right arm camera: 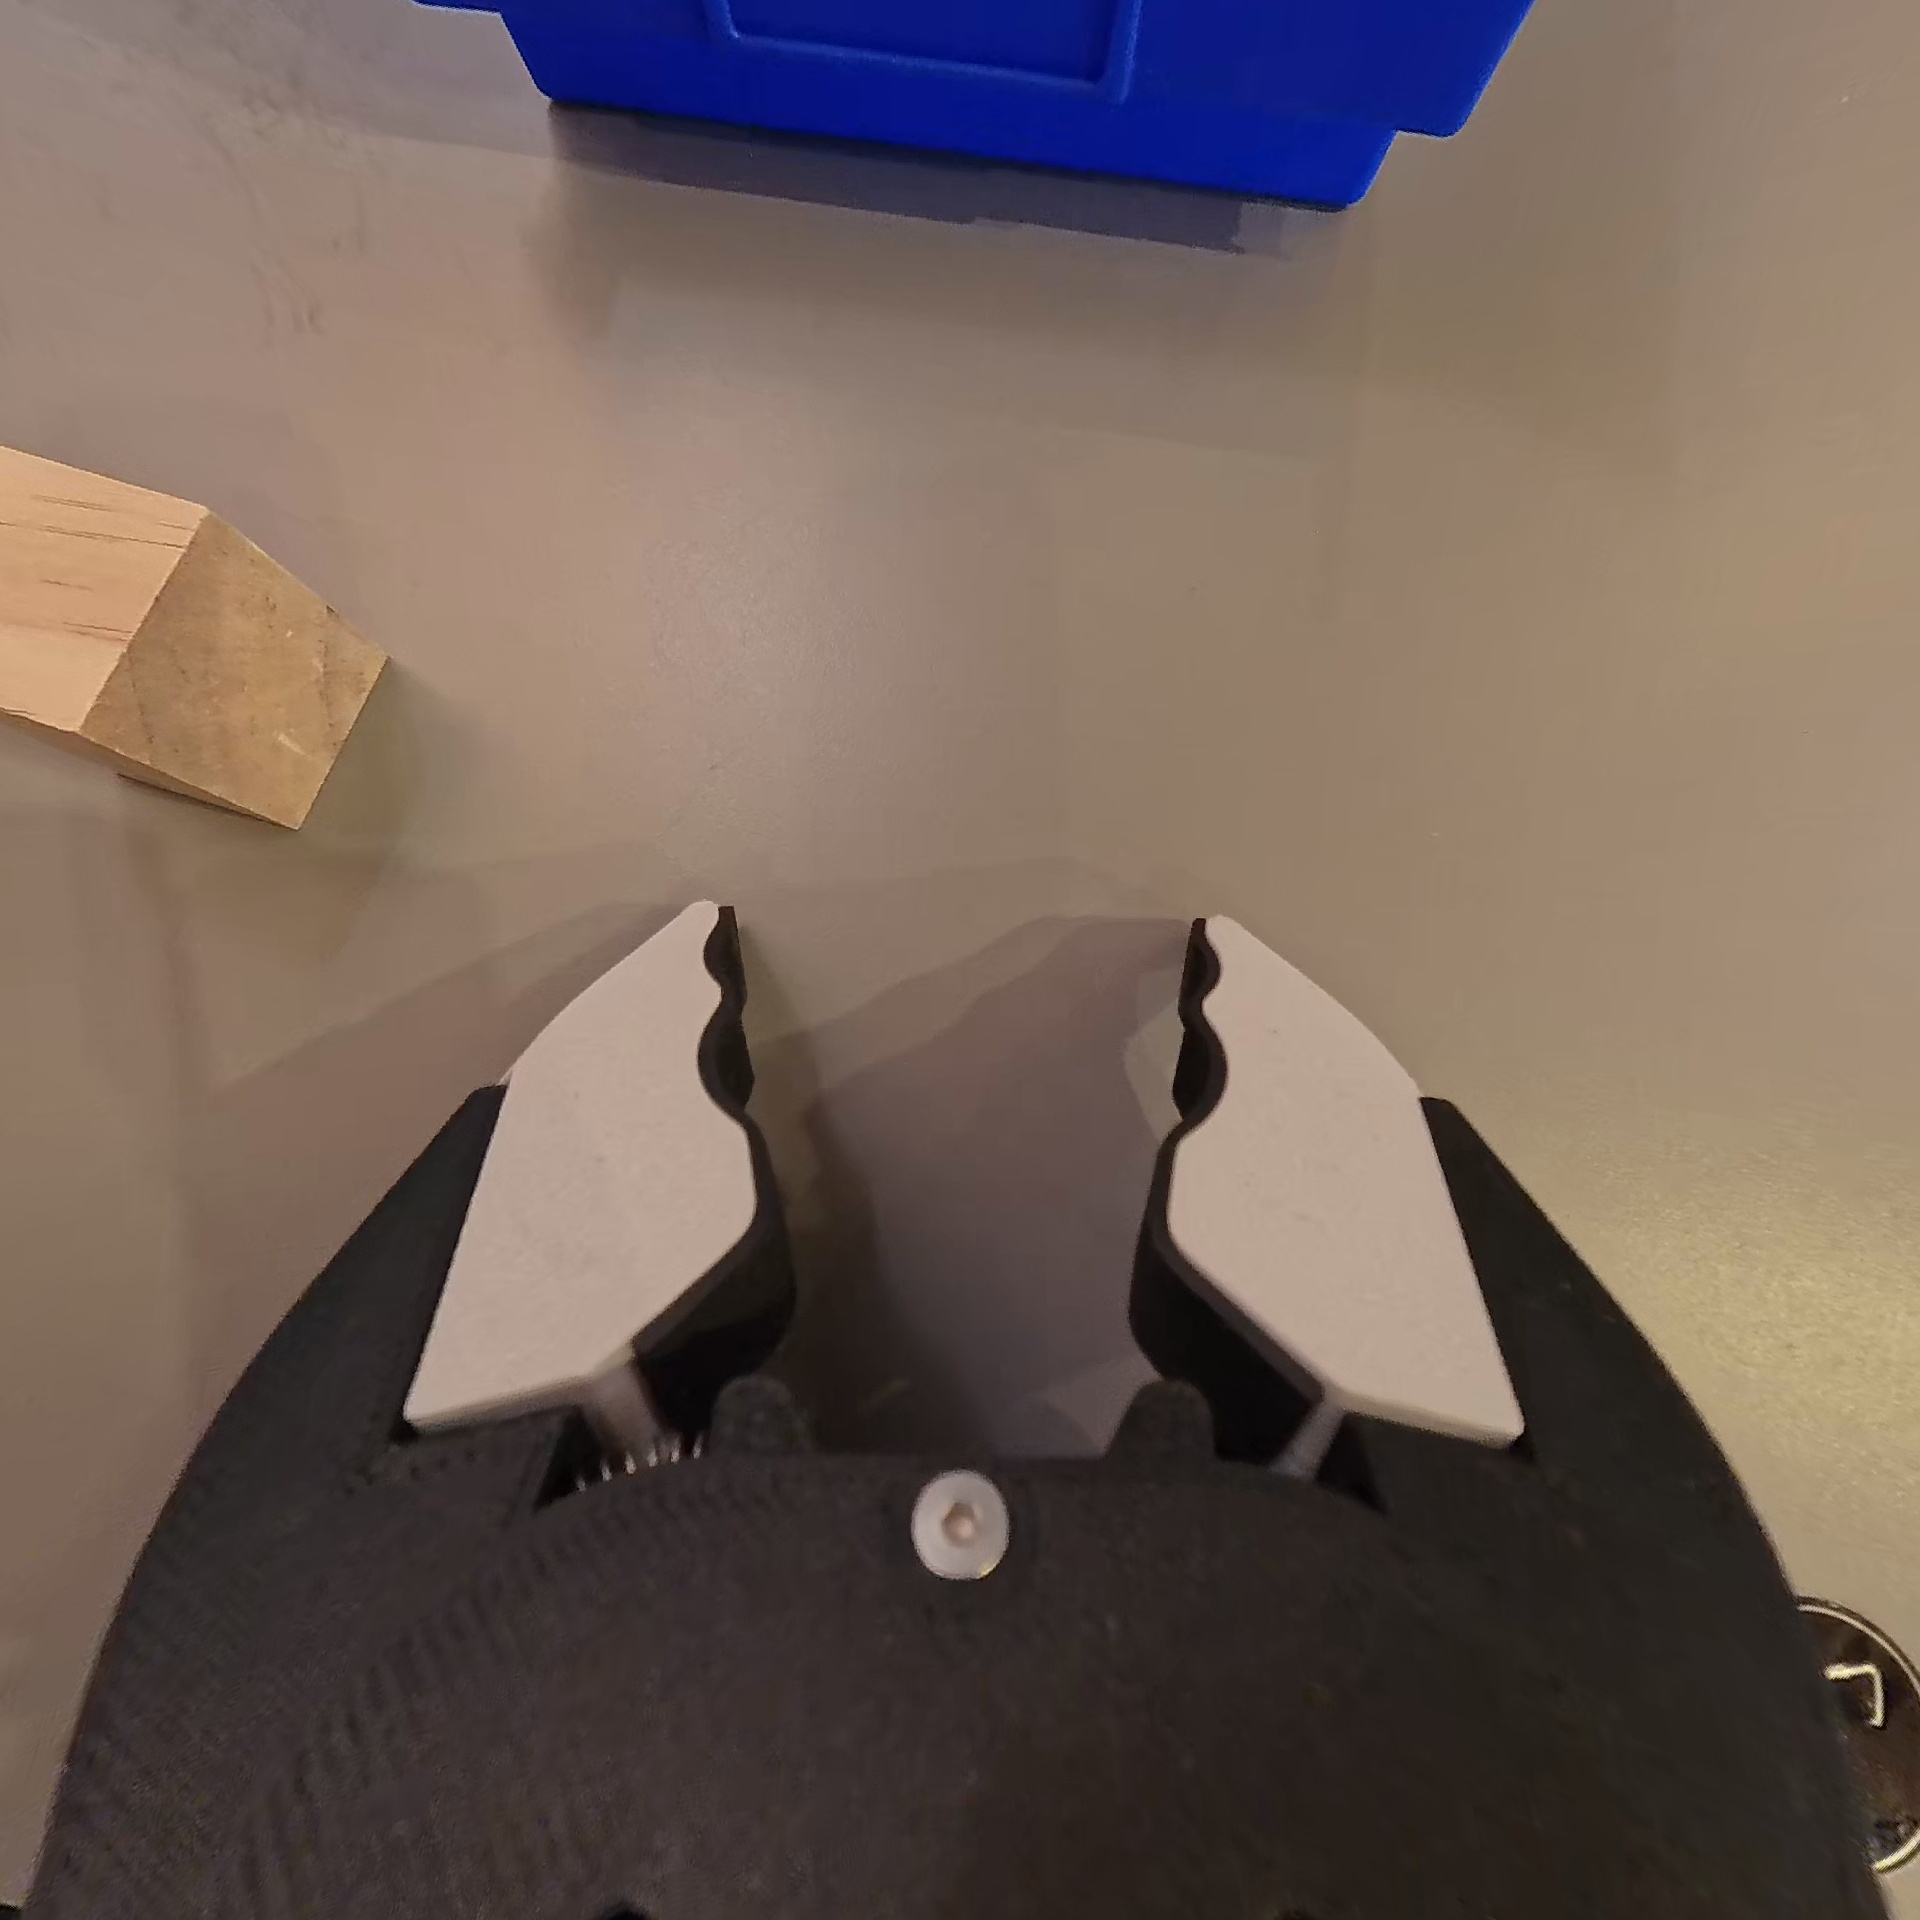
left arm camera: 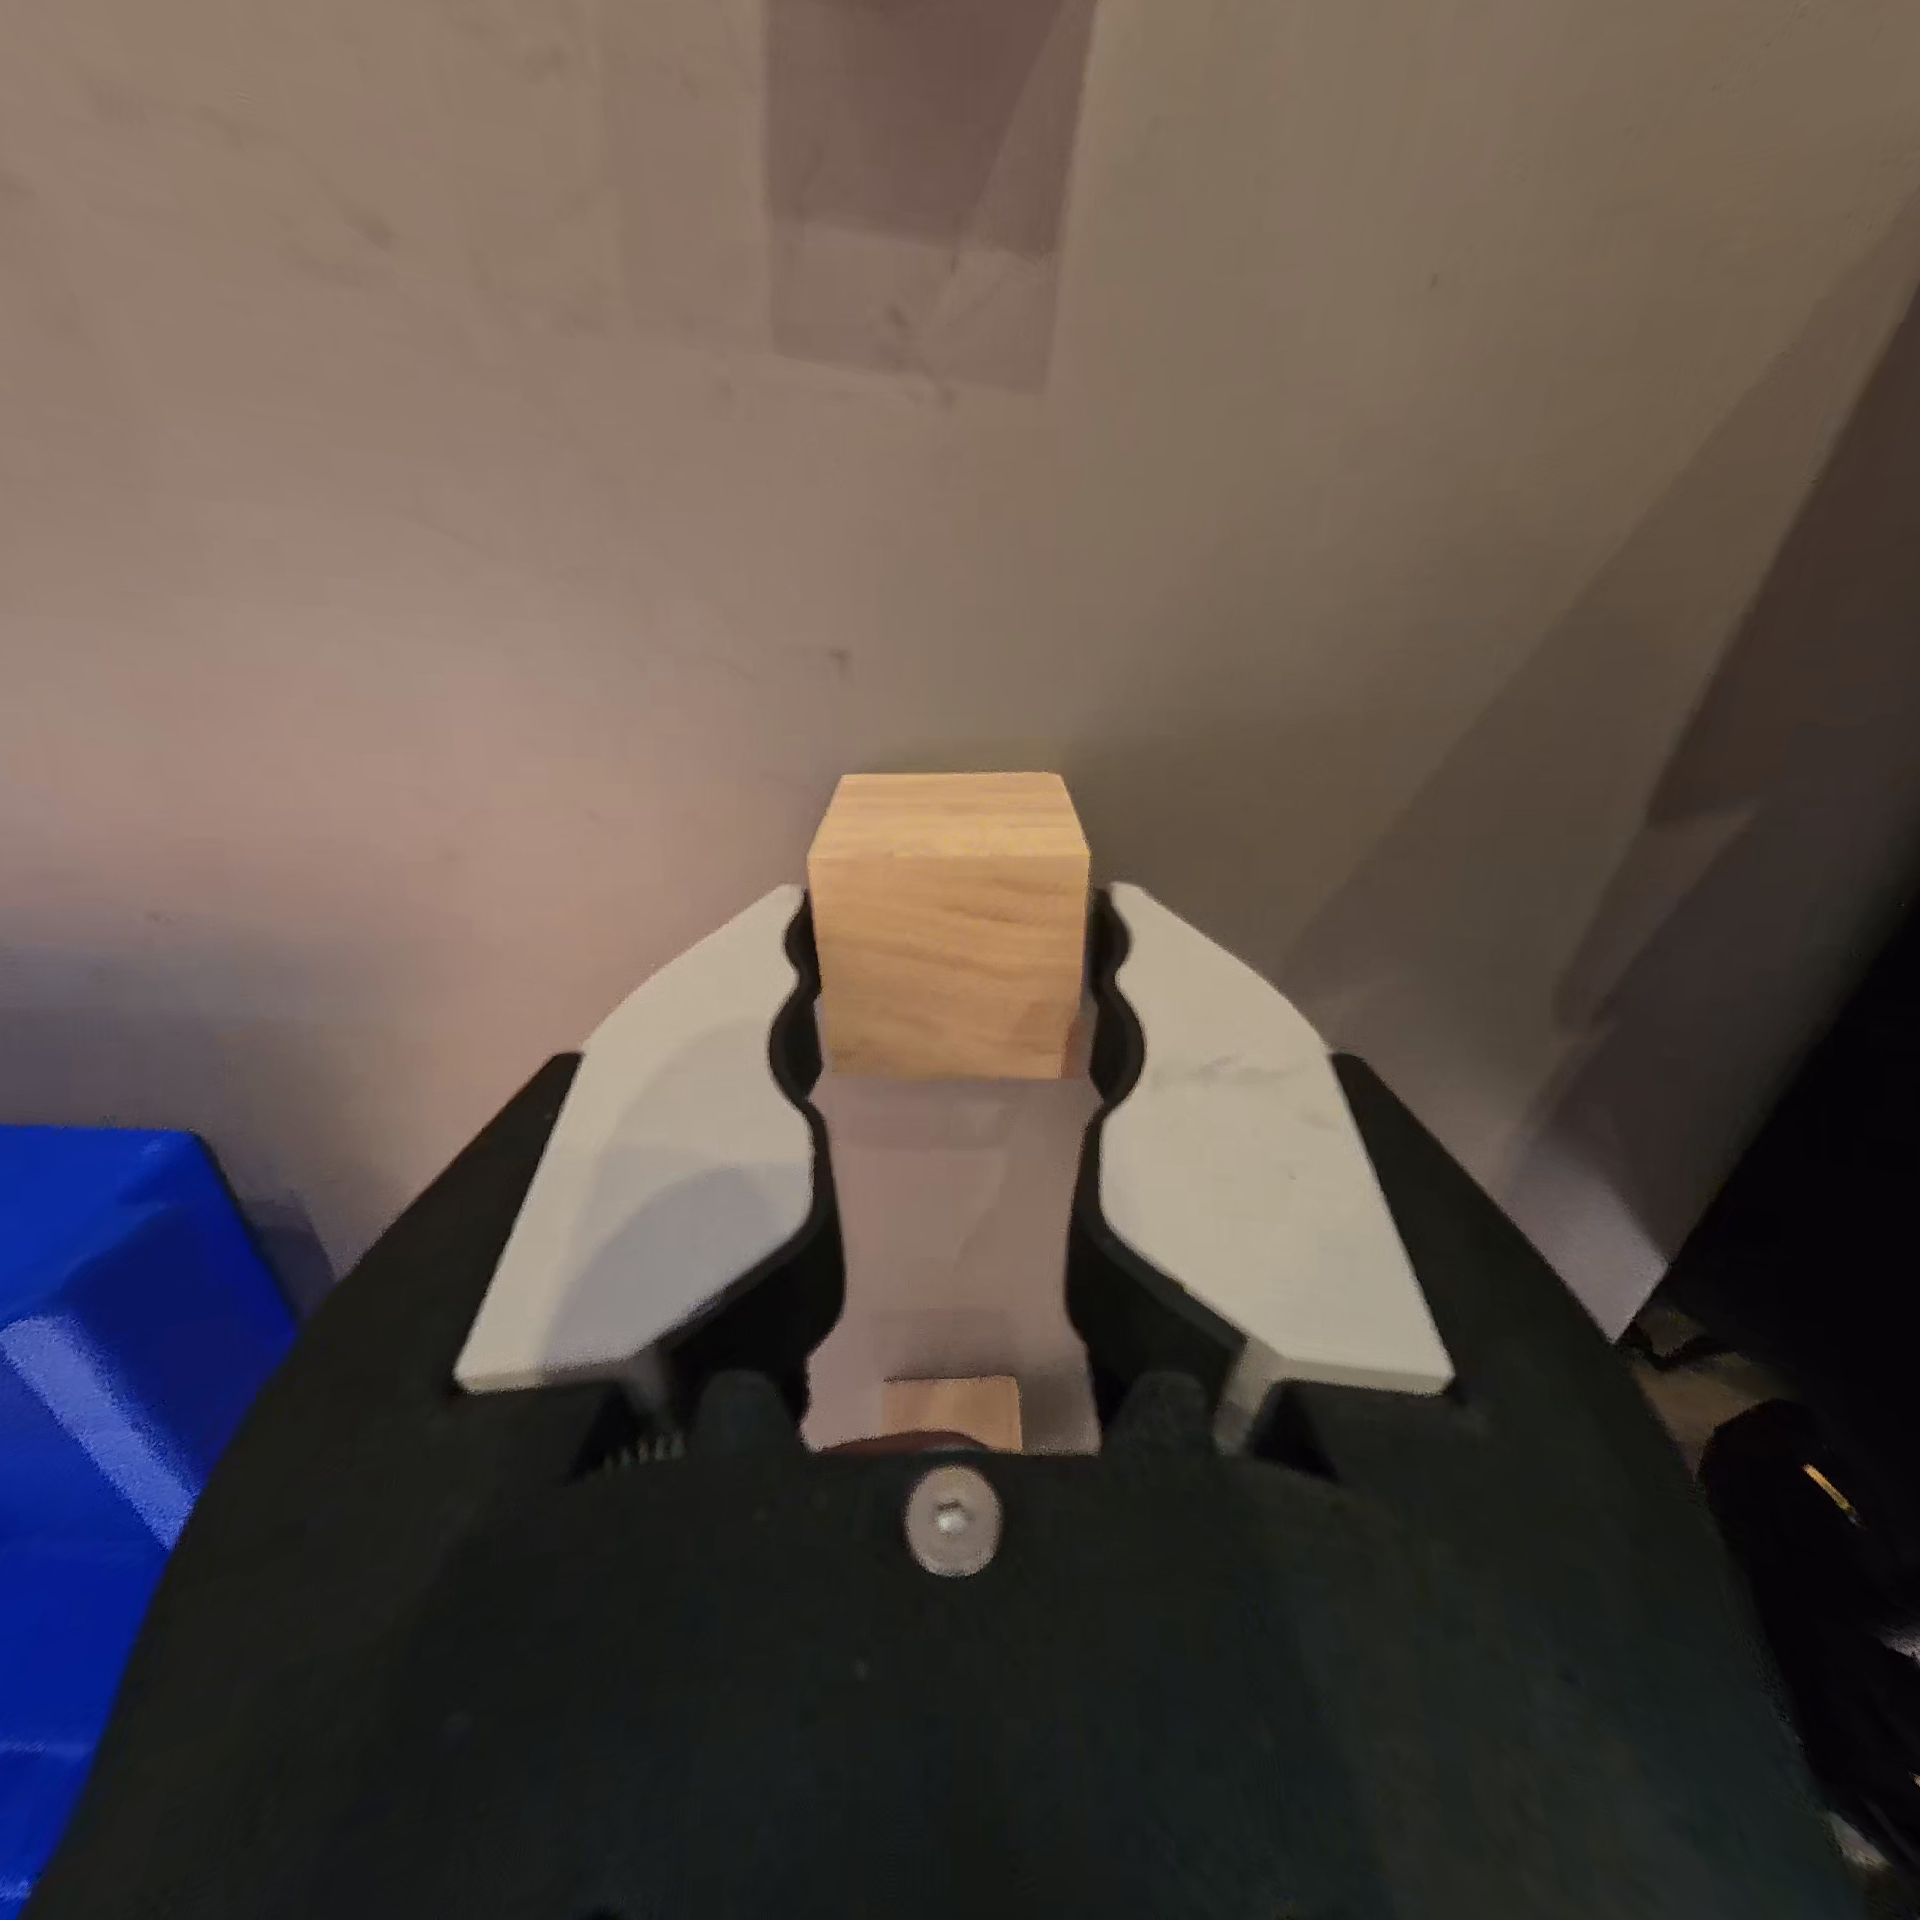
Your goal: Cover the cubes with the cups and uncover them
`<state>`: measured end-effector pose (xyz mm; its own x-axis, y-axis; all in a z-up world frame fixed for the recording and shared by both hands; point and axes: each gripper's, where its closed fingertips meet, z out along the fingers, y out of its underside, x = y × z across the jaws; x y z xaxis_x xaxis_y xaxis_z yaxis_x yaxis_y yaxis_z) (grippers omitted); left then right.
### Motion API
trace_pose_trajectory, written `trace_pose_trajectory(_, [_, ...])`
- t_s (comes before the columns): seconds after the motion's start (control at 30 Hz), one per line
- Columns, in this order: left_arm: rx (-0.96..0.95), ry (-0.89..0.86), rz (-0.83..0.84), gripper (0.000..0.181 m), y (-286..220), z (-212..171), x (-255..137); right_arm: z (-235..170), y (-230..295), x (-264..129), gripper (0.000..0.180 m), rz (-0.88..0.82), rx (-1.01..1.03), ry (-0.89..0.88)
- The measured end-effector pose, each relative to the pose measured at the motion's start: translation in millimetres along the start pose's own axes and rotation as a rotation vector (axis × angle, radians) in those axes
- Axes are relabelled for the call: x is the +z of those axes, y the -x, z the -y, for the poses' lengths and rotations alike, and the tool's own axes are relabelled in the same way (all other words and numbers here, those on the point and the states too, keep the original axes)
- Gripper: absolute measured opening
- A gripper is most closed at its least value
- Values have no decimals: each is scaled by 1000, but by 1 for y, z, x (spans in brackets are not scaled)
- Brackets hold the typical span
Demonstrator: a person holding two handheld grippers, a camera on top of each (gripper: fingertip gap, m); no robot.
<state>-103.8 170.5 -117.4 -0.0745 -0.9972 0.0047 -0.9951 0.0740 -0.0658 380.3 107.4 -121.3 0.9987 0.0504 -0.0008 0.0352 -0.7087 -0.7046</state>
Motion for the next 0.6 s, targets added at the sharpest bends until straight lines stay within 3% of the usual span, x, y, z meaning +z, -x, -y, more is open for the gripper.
trace_pose_trajectory(0.07, [-2,6,14,64,-2,-2,6,0,0,0,81,1,-1,0])
trace_pose_trajectory(0.3, [-44,-39,42,87,3,-2,-11,0,0,0,81,2,-2,0])
trace_pose_trajectory(0.6, [-136,-142,131,88,18,-18,-40,0,0,0,81,-2,-3,0])
